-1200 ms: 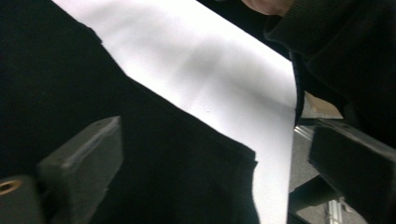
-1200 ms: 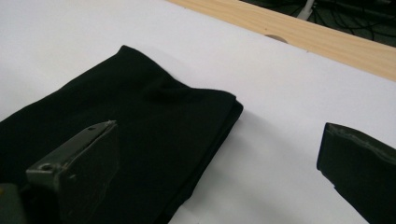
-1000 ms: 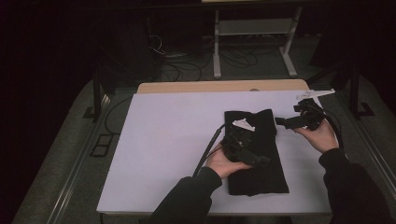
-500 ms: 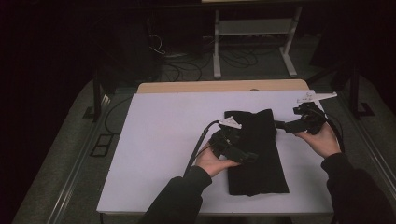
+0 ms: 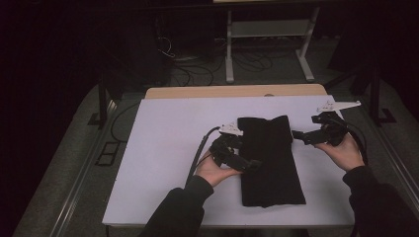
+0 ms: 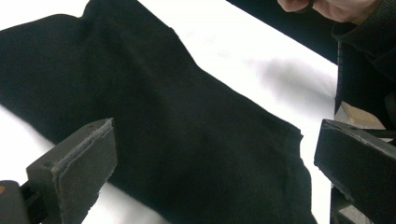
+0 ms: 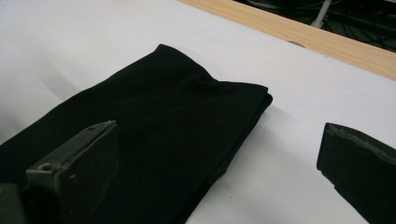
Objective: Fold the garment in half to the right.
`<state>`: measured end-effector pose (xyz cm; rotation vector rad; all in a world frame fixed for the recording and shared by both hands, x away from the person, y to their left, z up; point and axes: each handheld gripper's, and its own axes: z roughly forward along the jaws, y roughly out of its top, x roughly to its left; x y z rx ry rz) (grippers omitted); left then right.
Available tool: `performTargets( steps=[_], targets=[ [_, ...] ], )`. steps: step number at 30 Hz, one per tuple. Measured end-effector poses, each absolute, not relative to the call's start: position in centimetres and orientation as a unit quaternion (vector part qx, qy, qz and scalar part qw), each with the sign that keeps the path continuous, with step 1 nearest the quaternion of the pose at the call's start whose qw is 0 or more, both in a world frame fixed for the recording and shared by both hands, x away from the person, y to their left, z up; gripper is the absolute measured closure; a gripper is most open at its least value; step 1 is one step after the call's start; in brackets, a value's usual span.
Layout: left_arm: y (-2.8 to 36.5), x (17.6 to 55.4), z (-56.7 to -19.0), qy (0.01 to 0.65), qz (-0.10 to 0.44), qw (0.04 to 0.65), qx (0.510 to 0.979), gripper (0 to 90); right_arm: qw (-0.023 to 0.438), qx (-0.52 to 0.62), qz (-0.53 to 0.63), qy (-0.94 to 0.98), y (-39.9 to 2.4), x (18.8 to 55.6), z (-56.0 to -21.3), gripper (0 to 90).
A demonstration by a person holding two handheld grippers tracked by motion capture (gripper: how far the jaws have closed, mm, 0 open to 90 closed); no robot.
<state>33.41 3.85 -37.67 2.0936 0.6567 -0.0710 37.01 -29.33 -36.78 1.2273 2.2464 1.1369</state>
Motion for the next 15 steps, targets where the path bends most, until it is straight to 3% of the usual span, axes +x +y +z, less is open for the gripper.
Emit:
performTargets(
  steps=[15],
  targets=[
    [7.3,32.8,-37.8,0.280,-0.009,0.465,0.840,0.0,0.173,0.428,0.408,0.788,-29.8,35.7,-36.6,0.0]
  ],
)
